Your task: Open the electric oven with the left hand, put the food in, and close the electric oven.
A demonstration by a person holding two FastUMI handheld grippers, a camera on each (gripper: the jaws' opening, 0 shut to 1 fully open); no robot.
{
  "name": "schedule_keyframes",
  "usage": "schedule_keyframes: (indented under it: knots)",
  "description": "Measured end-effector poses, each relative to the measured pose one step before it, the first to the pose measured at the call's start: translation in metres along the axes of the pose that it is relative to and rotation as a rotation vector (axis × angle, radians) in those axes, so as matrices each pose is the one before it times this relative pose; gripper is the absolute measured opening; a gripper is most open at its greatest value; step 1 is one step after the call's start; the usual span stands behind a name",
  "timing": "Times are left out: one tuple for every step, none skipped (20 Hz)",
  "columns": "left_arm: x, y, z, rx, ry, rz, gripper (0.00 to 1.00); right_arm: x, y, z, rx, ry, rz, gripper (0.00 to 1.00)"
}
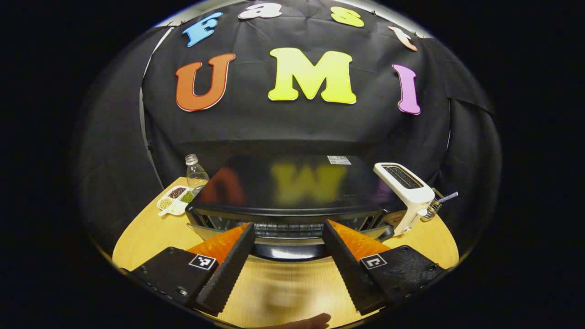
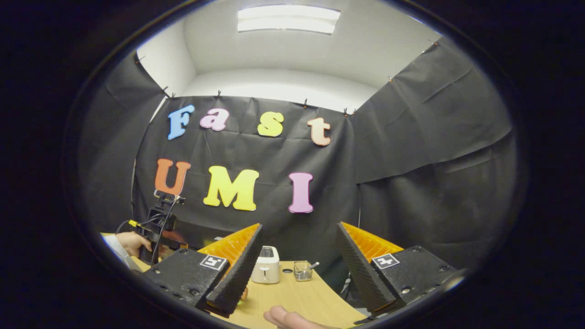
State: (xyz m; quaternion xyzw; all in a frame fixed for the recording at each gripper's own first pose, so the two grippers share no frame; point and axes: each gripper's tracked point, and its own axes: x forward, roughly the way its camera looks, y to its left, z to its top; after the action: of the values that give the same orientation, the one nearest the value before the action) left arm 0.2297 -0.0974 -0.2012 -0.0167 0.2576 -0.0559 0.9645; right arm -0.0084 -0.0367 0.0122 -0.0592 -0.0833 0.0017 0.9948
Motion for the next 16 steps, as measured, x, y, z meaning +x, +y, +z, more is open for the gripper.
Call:
schedule_keyframes:
  knots:
    - [-0.00708, -0.00098, -0.00629, -0.00473, -0.00125, -0.00393, 0.99, -0.00309, 0.00066, 0.00139, 0.00170, -0.00016, -0.00056, 1.00]
    - [-0.00556, -0.00027, -0.00728, 0.01398, 0.01064, -0.00097, 0.99, -0.00272, -0.00001, 0.00148, 0.00071, -0.00028, 0.00076, 0.90]
    - [-0.00839, -0.00038, -0.00998, 0.03629, 0.00281, 0.00202, 0.99, -0.00316, 0.00052, 0.00159, 0.00030, -0.00025, -0.00034, 1.00]
    - [-0.00428, -0.00016, -0.00537, 0.01768, -0.01668, 0.00179, 0.99, -0.00226, 0.00097, -0.00053, -0.00031, 0.00048, 0.00090, 1.00]
    - [-0.00579, -0.00139, -0.01002, -0.01241, 0.01764, -0.00266, 0.98, -0.00240, 0.00096, 0.00120, -0.00044, -0.00098, 0.00262, 1.00]
    - [-0.00354, -0.00147, -0.00667, -0.01727, 0.00221, -0.00367, 0.98, -0.00260, 0.00140, 0.00084, 0.00171, 0.00021, 0.00037, 1.00]
    - [-0.00405, -0.00021, -0.00868, -0.00114, 0.00571, -0.00197, 0.98, -0.00294, 0.00102, 0.00036, 0.00011, 0.00179, 0.00270, 1.00]
    - [-0.00503, 0.00035, -0.00575, 0.00920, -0.00176, -0.00020, 0.98, -0.00269, 0.00132, 0.00017, -0.00216, 0.00299, 0.00281, 1.00]
    - [-0.00336, -0.00072, -0.00723, 0.00076, 0.00302, 0.00168, 0.99, -0.00276, 0.00105, 0.00011, -0.00267, 0.00229, 0.00135, 1.00]
    - [-0.00191, -0.00028, -0.00846, -0.00577, 0.00316, 0.00068, 0.98, -0.00138, -0.00036, 0.00131, -0.00249, -0.00078, 0.00038, 0.90]
    - [-0.00192, 0.00001, -0.00769, -0.00131, 0.00278, -0.00084, 0.98, -0.00225, -0.00084, 0.00101, -0.00376, -0.00205, -0.00235, 1.00]
    - [-0.00270, -0.00068, -0.00798, 0.00041, 0.00783, -0.00083, 0.98, -0.00173, -0.00114, 0.00091, -0.00270, -0.00040, -0.00268, 0.90]
    - [-0.00157, -0.00037, -0.00885, -0.00613, 0.01345, -0.00018, 0.98, -0.00142, 0.00131, -0.00070, 0.00565, 0.00668, 0.00604, 0.90]
    - [-0.00151, 0.00017, -0.00742, -0.00759, 0.00486, 0.00125, 0.98, -0.00274, 0.00451, -0.00225, 0.01102, 0.01180, 0.01535, 0.90]
    - [-0.00029, -0.00084, -0.00589, -0.00039, 0.00029, -0.00001, 0.98, -0.00305, 0.00456, -0.00116, 0.01252, 0.01208, 0.01953, 1.00]
    - [-0.00118, -0.00086, -0.00464, -0.00151, -0.00443, -0.00045, 0.98, -0.00171, 0.00130, -0.00021, 0.00817, 0.00642, 0.01081, 1.00]
